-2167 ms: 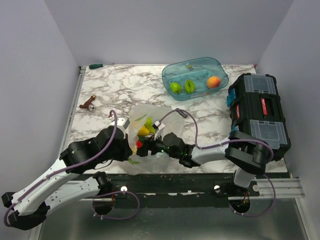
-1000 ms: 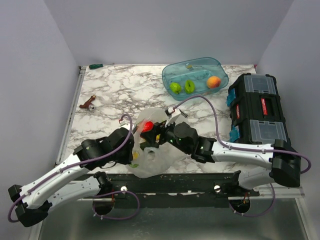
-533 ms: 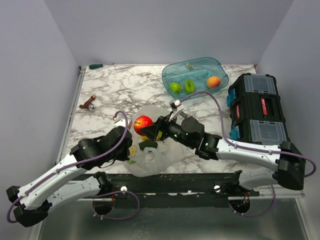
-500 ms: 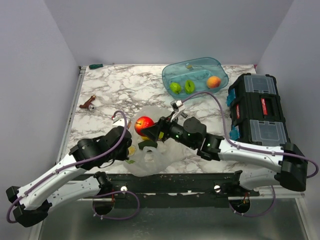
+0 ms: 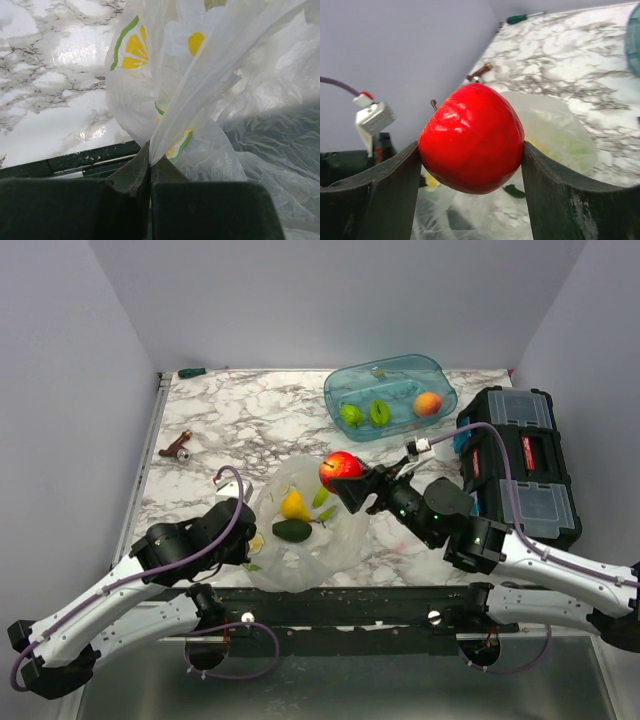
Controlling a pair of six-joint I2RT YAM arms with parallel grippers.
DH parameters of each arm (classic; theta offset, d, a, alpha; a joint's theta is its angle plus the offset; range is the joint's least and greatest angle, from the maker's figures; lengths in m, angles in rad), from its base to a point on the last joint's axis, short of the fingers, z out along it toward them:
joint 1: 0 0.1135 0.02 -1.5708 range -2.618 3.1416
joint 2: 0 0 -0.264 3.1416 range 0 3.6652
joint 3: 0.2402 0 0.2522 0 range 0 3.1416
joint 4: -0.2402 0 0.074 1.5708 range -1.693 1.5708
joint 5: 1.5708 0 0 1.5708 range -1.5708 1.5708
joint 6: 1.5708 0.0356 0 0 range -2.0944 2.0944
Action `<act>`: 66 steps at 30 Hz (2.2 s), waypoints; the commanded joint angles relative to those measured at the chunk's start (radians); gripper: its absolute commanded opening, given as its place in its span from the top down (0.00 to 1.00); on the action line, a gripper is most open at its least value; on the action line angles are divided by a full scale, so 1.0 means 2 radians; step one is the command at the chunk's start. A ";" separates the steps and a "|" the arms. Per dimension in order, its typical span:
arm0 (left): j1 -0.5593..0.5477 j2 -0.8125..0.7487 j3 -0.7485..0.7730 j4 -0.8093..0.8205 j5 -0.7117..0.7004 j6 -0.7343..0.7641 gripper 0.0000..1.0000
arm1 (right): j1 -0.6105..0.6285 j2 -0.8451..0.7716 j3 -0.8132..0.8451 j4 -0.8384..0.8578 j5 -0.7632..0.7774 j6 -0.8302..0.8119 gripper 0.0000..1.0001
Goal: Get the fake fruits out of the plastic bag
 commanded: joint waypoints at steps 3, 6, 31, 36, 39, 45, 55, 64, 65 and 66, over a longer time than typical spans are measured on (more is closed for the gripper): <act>-0.002 0.011 -0.008 0.008 0.001 0.007 1.00 | -0.035 0.053 0.063 -0.087 0.082 -0.046 0.99; -0.002 0.011 -0.009 0.008 0.003 0.007 1.00 | -0.083 0.074 0.084 -0.090 0.066 -0.044 0.99; -0.001 -0.038 -0.011 0.009 -0.013 -0.002 1.00 | -0.372 0.475 0.322 -0.123 -0.018 -0.003 0.99; -0.002 -0.048 -0.012 0.011 -0.015 -0.004 1.00 | -0.374 0.561 0.395 -0.167 0.000 -0.022 0.99; -0.001 -0.047 -0.013 0.012 -0.014 -0.004 1.00 | -0.374 0.590 0.422 -0.185 -0.003 -0.023 0.92; -0.001 -0.041 -0.013 0.013 -0.012 -0.003 1.00 | -0.374 0.612 0.432 -0.193 -0.015 -0.029 0.67; -0.002 -0.034 -0.017 0.023 0.002 0.001 1.00 | -0.374 0.605 0.454 -0.215 -0.027 -0.066 0.22; -0.002 -0.010 -0.015 0.051 0.054 0.035 1.00 | -0.373 0.545 0.433 -0.228 -0.048 -0.076 0.09; -0.002 -0.005 -0.014 0.054 0.062 0.037 1.00 | -0.373 0.534 0.429 -0.231 -0.053 -0.073 0.09; -0.002 -0.003 -0.013 0.059 0.069 0.040 1.00 | -0.372 0.521 0.423 -0.235 -0.061 -0.068 0.09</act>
